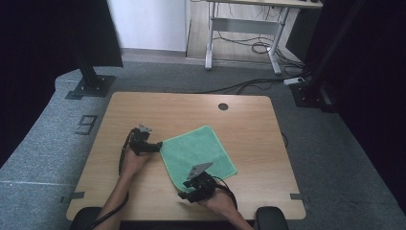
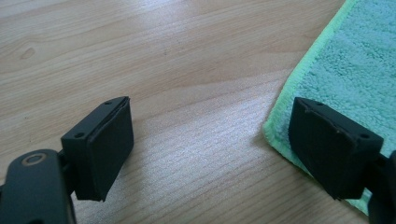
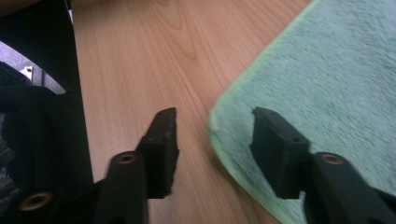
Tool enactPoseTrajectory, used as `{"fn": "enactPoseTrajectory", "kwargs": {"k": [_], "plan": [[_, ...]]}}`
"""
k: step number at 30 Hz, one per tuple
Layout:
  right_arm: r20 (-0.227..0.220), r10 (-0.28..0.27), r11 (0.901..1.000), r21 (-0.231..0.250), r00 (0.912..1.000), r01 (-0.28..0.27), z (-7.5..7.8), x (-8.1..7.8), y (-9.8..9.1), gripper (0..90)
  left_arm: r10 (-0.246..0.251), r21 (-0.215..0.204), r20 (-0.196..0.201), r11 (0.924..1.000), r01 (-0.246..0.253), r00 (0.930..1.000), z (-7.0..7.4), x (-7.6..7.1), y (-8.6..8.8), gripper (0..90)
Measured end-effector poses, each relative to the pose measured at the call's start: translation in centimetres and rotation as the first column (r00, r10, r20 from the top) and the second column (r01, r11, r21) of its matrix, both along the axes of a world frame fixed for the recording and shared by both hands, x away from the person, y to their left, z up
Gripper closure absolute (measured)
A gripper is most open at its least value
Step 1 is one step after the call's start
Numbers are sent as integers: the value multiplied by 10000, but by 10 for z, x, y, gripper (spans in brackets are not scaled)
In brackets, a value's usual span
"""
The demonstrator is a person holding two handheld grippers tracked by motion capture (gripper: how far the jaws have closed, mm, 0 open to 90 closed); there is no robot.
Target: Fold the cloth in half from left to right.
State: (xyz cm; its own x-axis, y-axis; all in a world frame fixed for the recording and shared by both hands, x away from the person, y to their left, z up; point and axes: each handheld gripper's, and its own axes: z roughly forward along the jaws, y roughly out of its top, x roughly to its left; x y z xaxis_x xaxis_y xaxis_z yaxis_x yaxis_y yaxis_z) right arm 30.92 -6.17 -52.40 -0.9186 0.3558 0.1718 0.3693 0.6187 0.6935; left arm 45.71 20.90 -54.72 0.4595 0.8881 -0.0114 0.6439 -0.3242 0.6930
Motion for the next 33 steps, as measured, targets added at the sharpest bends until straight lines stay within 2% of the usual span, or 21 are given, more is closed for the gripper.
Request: {"fn": "enactPoseTrajectory", "kwargs": {"k": [1, 2, 3, 4, 5, 6, 7, 9, 12, 14, 15, 17, 18, 19, 21, 22, 23, 26, 30, 33], "plan": [[73, 96, 9999, -108, 9999, -96, 0, -1, 5, 618, -79, -45, 35, 10000, 79, 10000, 0, -1, 0, 166], [73, 96, 9999, -108, 9999, -96, 0, -1, 5, 618, -79, -45, 35, 10000, 79, 10000, 0, -1, 0, 193], [193, 78, 9993, -356, 9998, -71, 0, -2, 8, 716, -171, -68, 87, 9998, 172, 9998, 0, -2, 0, 230], [246, 126, 9989, -452, 9996, -114, 0, -2, 10, 758, -337, -126, 162, 9993, 340, 9993, 1, -3, -1, 263], [246, 126, 9989, -452, 9996, -114, 0, -2, 10, 758, -337, -126, 162, 9993, 340, 9993, 1, -3, -1, 292], [301, 133, 9986, -524, 9995, -117, 0, -3, 10, 790, -397, -152, 200, 9991, 400, 9990, 1, -4, -1, 292], [357, 155, 9977, -668, 9992, -131, -1, -3, 11, 854, -516, -179, 246, 9985, 521, 9984, 1, -5, -2, 348], [372, 134, 9976, -690, 9992, -108, -1, -3, 11, 866, -558, -212, 275, 9982, 564, 9981, 1, -5, -2, 376], [387, 86, 9975, -705, 9992, -59, -1, -3, 9, 873, -718, -280, 326, 9970, 727, 9969, 1, -7, -4, 477], [408, 99, 9975, -702, 9991, -70, 0, -3, 9, 874, -888, -332, 338, 9954, 899, 9955, 1, -8, -6, 569], [436, 120, 9976, -685, 9990, -90, 1, -3, 9, 875, -937, -391, 335, 9947, 949, 9950, 1, -9, -7, 659], [448, 132, 9977, -674, 9989, -101, 1, -3, 9, 875, -1081, -533, 284, 9926, 1095, 9937, 1, -9, -9, 766], [455, 153, 9978, -657, 9988, -123, 1, -3, 9, 875, -1149, -643, 227, 9911, 1161, 9931, 1, -10, -9, 766], [467, 183, 9978, -644, 9987, -153, 1, -3, 10, 875, -1210, -731, 170, 9898, 1219, 9925, 1, -10, -10, 851], [434, 235, 9980, -604, 9988, -209, 2, -4, 10, 875, -1181, -1063, 5, 9874, 1175, 9930, 1, -9, -8, 885], [434, 235, 9980, -604, 9988, -209, 2, -4, 10, 875, -1181, -1063, 5, 9874, 1175, 9930, 1, -9, -8, 891], [449, 276, 9979, -592, 9986, -249, 2, -4, 11, 875, -1106, -1451, -145, 9836, 1073, 9938, 1, -8, -4, 894], [444, 290, 9981, -563, 9986, -265, 1, -4, 11, 875, -1020, -1666, -282, 9813, 960, 9944, 1, -7, 0, 895], [283, 380, 9986, -389, 9989, -369, 1, -3, 15, 875, -938, -1702, -429, 9817, 853, 9947, 5, -10, 7, 894], [289, 717, 9970, -313, 9970, -708, 3, -7, 24, 875, -872, -1789, -555, 9809, 760, 9946, 10, -16, 17, 892]]}}
